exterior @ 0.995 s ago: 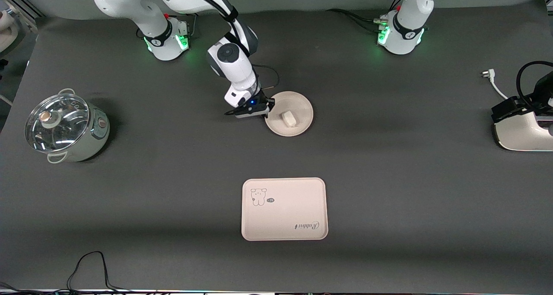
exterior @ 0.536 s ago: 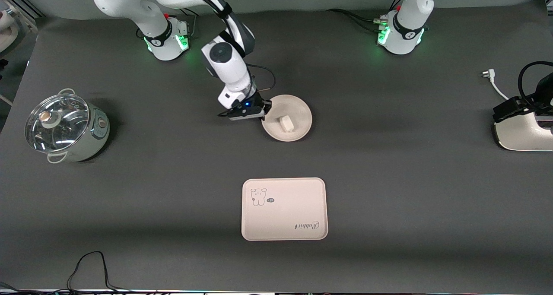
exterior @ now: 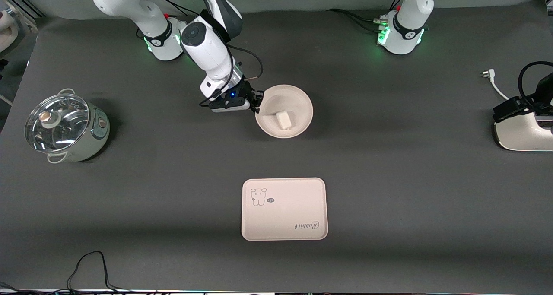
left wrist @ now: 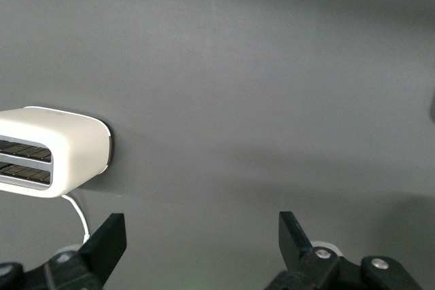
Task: Place bun in plate and plate on tray
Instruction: 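Lift the plate with the right gripper and carry it onto the tray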
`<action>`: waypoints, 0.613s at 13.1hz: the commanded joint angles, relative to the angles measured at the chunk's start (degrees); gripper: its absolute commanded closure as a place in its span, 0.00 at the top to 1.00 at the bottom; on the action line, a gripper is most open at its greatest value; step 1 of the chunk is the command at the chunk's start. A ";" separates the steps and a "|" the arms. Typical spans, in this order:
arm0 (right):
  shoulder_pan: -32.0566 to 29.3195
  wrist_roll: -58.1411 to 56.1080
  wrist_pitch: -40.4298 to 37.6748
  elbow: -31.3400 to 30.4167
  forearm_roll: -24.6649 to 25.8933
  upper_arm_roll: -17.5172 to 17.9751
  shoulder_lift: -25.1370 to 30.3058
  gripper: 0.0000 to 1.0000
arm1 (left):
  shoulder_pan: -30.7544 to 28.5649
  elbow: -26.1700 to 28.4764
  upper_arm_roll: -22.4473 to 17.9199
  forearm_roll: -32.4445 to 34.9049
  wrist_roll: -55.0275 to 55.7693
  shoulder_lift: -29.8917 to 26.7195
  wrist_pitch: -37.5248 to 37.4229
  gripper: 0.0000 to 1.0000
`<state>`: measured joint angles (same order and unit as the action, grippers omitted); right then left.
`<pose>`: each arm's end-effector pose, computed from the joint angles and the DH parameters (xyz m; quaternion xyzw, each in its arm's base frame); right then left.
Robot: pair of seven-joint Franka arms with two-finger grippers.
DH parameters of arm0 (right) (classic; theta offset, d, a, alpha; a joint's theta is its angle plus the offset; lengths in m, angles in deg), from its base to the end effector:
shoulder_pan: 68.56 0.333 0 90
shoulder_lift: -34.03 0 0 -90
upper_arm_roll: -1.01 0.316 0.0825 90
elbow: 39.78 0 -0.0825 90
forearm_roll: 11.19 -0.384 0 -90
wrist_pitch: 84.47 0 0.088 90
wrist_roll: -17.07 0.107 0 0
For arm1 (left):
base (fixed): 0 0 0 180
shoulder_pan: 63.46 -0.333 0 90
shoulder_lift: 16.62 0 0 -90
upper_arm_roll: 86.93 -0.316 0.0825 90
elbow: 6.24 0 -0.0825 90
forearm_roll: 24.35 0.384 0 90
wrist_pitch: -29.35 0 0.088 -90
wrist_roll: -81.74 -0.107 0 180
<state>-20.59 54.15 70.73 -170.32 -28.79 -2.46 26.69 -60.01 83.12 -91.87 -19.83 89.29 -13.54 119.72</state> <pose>0.4035 0.3820 0.3295 -0.9835 0.0633 -0.0604 0.1586 0.5702 0.0219 0.6006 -0.9959 -0.0777 0.0157 0.0426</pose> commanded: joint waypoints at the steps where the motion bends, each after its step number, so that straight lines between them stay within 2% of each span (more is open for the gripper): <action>1: -2.78 -1.83 -0.07 8.15 -1.82 0.05 -6.34 0.00 | -0.29 -1.38 0.02 0.31 -1.13 0.53 -1.34 1.00; 3: -5.85 -3.94 -0.42 16.23 -1.82 0.05 -12.66 0.00 | -0.47 -1.38 0.02 -0.12 -1.05 0.61 -1.25 1.00; 8: -13.42 -5.88 -11.22 42.86 -1.99 0.05 -28.39 0.00 | -0.38 -1.47 0.10 -0.30 -1.04 0.61 -1.34 1.00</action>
<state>-32.14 49.99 63.50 -140.14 -28.88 -2.67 5.91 -60.25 83.13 -91.87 -19.86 89.29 -13.45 119.71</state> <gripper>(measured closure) 0.960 0.000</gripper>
